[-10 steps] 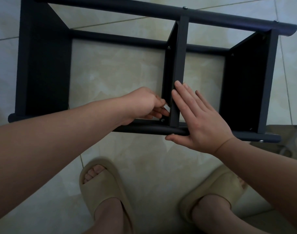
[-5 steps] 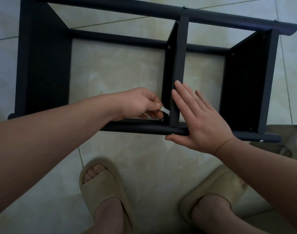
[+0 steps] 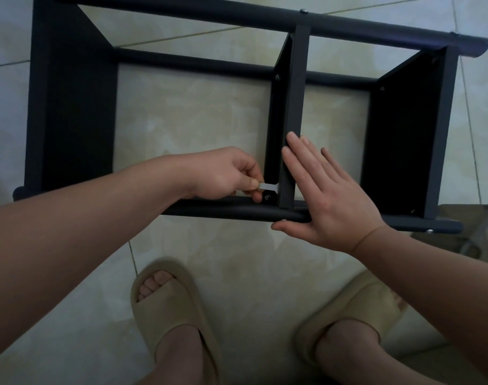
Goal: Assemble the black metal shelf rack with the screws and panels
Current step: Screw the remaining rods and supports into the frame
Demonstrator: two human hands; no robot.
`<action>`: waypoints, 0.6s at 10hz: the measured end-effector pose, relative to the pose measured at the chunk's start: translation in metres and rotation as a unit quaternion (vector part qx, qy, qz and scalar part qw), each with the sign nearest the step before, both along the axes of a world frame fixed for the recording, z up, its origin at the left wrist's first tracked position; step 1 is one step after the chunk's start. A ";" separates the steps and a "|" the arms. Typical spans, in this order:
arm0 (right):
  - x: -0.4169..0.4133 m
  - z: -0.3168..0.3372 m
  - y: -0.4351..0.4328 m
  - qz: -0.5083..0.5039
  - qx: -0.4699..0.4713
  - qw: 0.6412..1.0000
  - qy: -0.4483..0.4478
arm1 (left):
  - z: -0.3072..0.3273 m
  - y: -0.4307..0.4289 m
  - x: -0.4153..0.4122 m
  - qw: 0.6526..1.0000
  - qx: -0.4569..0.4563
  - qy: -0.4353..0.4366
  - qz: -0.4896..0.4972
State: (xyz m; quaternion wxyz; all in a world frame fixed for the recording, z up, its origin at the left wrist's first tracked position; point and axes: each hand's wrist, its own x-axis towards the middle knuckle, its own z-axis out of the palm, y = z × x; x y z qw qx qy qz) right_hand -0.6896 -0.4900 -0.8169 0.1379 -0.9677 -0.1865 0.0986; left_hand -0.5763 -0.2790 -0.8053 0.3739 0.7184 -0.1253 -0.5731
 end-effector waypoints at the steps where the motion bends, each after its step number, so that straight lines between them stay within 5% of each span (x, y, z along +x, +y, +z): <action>1: 0.000 0.000 0.000 -0.001 0.000 1.000 0.001 | 0.000 0.000 -0.002 1.000 -0.002 -0.024 -0.004; 6: 0.000 0.000 0.000 -0.002 0.003 1.000 -0.003 | -0.006 0.001 -0.009 0.999 0.013 -0.029 -0.030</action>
